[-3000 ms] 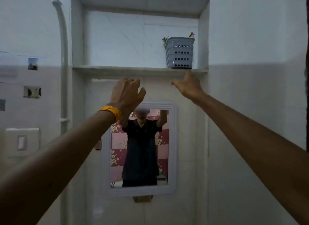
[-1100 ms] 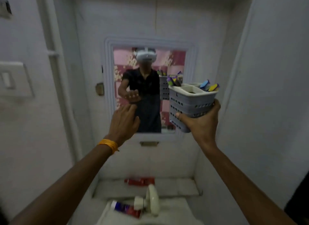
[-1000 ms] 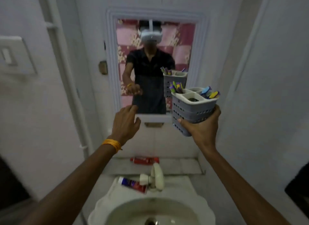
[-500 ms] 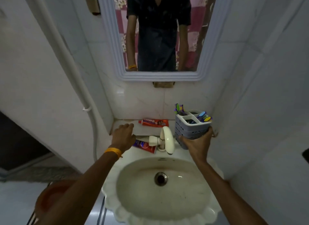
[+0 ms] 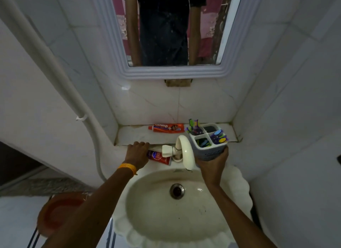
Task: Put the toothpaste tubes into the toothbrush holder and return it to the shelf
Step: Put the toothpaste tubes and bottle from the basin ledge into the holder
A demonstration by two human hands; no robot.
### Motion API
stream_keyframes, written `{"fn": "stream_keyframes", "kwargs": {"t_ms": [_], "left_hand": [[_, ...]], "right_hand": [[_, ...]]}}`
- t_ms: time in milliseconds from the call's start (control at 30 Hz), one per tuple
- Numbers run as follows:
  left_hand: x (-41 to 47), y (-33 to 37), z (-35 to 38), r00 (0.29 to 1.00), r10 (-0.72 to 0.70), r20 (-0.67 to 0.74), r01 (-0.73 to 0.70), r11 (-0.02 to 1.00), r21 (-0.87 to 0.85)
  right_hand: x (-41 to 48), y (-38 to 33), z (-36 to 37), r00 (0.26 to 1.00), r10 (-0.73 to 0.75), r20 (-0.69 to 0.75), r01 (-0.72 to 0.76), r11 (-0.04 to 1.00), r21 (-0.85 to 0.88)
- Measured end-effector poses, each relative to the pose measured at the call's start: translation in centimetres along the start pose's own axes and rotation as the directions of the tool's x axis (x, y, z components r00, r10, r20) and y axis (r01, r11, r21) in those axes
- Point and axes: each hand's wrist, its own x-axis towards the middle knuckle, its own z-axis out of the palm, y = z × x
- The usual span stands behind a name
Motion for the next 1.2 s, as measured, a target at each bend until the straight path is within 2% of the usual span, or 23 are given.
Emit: {"fn": "stream_keyframes", "kwargs": {"t_ms": [233, 367, 433, 567, 667, 733, 867, 967, 1100, 1200], "left_hand": [[1.2, -0.2, 0.7, 0.998, 0.057, 0.025, -0.060, 0.990, 0.127], [1.3, -0.6, 0.6, 0.996, 0.080, 0.036, -0.085, 0.985, 0.152], [1.0, -1.1, 0.3, 0.994, 0.102, 0.047, -0.105, 0.990, 0.089], [0.1, -2.9, -2.5, 0.985, 0.169, 0.036, -0.158, 0.966, -0.206], [-0.4, -4.0, -6.2, 0.978, 0.208, -0.026, -0.206, 0.930, -0.303], [-0.5, -4.3, -8.9, 0.967, 0.220, -0.126, -0.249, 0.918, -0.308], [-0.4, -2.8, -13.9, 0.916, 0.199, -0.348, -0.333, 0.860, -0.386], [0.1, 0.6, -16.4, 0.879, 0.203, -0.431, -0.407, 0.791, -0.456], [1.3, 6.6, -18.3, 0.811, 0.367, -0.454, -0.559, 0.714, -0.422], [2.4, 11.0, -18.9, 0.747, 0.514, -0.422, -0.657, 0.668, -0.349]], "right_hand": [[-1.7, 1.4, -0.4, 0.999, 0.054, 0.010, -0.054, 0.998, 0.035], [-1.8, 1.5, -0.2, 0.999, 0.037, 0.010, -0.037, 0.999, 0.014], [-1.9, 1.7, -0.1, 0.999, 0.033, 0.007, -0.033, 0.999, 0.003], [-1.9, 1.3, 0.0, 1.000, 0.013, 0.006, -0.013, 1.000, -0.002], [-2.0, 1.1, 0.1, 1.000, 0.012, -0.003, -0.012, 1.000, -0.004], [-1.9, 0.9, 0.2, 1.000, 0.013, -0.013, -0.013, 1.000, 0.003], [-1.8, 0.8, 0.5, 1.000, -0.018, 0.004, 0.018, 0.999, 0.046], [-1.8, 1.3, 0.4, 1.000, -0.015, 0.021, 0.012, 0.993, 0.114], [-1.4, 2.1, 0.4, 0.999, 0.005, 0.054, -0.013, 0.989, 0.150], [-1.1, 2.9, 0.1, 0.999, 0.015, 0.044, -0.019, 0.997, 0.078]]}}
